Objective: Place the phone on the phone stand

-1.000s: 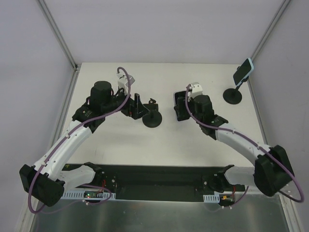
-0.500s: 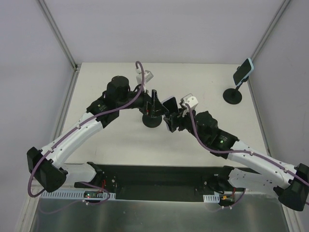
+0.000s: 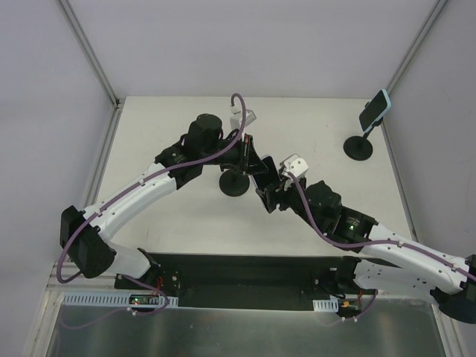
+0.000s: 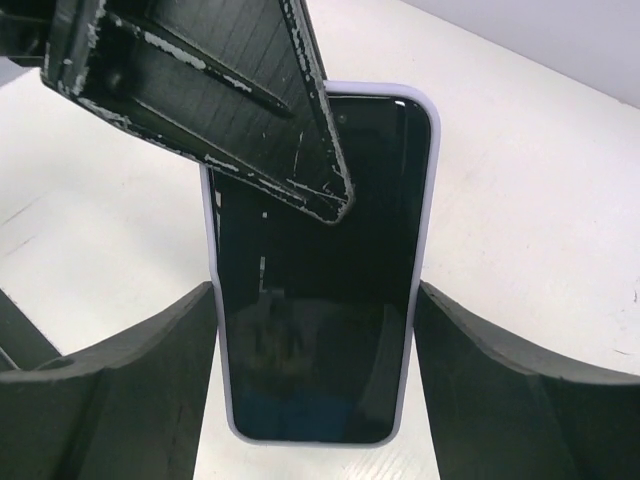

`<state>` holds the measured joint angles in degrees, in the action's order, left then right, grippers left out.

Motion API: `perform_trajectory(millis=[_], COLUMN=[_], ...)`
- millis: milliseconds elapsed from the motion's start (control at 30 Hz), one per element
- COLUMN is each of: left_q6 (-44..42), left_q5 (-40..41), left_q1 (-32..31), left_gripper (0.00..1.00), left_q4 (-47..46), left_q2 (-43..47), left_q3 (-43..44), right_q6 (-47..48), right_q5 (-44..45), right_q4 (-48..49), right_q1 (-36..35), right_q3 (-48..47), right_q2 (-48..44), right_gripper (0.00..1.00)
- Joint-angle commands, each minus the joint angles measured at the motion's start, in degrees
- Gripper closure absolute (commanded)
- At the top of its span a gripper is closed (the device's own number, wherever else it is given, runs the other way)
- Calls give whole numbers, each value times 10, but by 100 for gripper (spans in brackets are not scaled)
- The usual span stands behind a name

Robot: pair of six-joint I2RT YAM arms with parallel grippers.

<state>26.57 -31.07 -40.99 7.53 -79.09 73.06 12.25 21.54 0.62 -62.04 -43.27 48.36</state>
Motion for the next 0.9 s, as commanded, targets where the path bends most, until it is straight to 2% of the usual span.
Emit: perform_trajectory(millis=[0, 33, 67, 100, 167, 233, 367, 400, 467, 533, 600, 667, 700, 800, 867], left_q6=[-59, -73, -89, -119, -146, -185, -228, -240, -254, -260, -260, -260, -260, -260, -253], left_q5=[23, 32, 36, 38, 36, 4, -79, -117, -158, -245, -315, -347, -358, -366, -371], left_q1=[-4, -4, -4, -3, -1, 6, 42, 44, 46, 45, 45, 44, 44, 43, 43], left_gripper=[100, 100, 100, 100, 100, 100, 100, 100, 100, 100, 100, 100, 100, 100, 100], left_q4=[13, 28, 37, 45, 69, 78, 89, 88, 88, 85, 80, 76, 67, 49, 21], left_q2=[4, 11, 16, 21, 37, 54, 91, 100, 120, 127, 127, 128, 130, 134, 134], left_q3=[39, 40, 40, 41, 40, 34, 8, -5, -16, -29, -38, -46, -55, -72, -81], right_q6=[-13, -19, -25, -31, -42, -57, -76, -79, -86, -93, -93, -98, -102, -121, -138], right_q5=[10, 2, -10, -25, -71, -133, -259, -278, -371, -435, -437, -440, -452, -521, -563], right_q4=[2, -4, -29, -53, -77, -98, -101, -104, -106, -91, -77, -69, -35, 37, 65], right_q1=[-7, -7, -8, -7, -8, -5, 19, 26, 64, 85, 99, 103, 104, 104, 103], right_q3=[-42, -49, -51, -50, -46, -36, -1, 5, 6, 4, 2, -2, 3, 15, 15], right_q2=[-17, -16, -16, -19, -22, -30, -35, -31, -14, -4, 8, 16, 17, 31, 47], right_gripper=[75, 60, 32, 20, 1, 4, 3, 4, 4, 3, 3, 3, 2, 13, 27])
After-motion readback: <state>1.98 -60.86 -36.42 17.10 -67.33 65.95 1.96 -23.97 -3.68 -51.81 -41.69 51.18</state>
